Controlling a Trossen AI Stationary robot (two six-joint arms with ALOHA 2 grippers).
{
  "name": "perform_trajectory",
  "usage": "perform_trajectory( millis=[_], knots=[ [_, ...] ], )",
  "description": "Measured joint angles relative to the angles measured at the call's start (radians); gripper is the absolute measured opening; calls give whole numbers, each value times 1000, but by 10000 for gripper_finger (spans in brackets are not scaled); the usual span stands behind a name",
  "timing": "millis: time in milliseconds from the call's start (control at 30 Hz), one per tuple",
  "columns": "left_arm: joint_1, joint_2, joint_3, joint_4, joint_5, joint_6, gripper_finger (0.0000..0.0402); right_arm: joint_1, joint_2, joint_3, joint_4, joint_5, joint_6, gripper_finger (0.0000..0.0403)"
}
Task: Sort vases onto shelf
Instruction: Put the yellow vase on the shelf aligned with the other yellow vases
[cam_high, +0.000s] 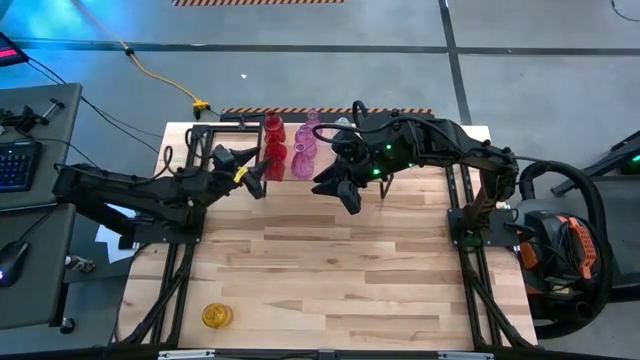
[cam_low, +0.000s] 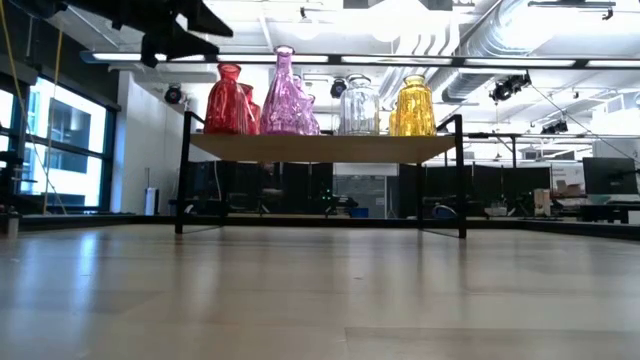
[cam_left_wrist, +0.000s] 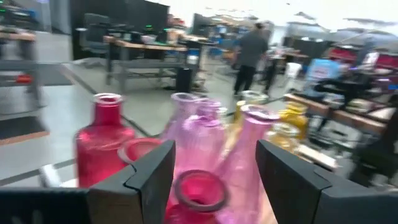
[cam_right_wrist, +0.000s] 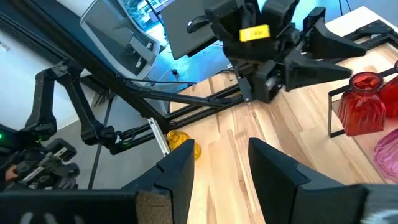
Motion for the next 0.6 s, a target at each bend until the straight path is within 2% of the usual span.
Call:
perform_trajectory(
  millis=[300, 600],
  knots=[
    [-55, -97, 0, 56, 260, -11, 214, 0, 0, 0, 0, 0, 16, 136],
    [-108, -214, 0, 51, 429, -51, 214, 0, 2, -1, 0, 1, 67, 136]
  ],
)
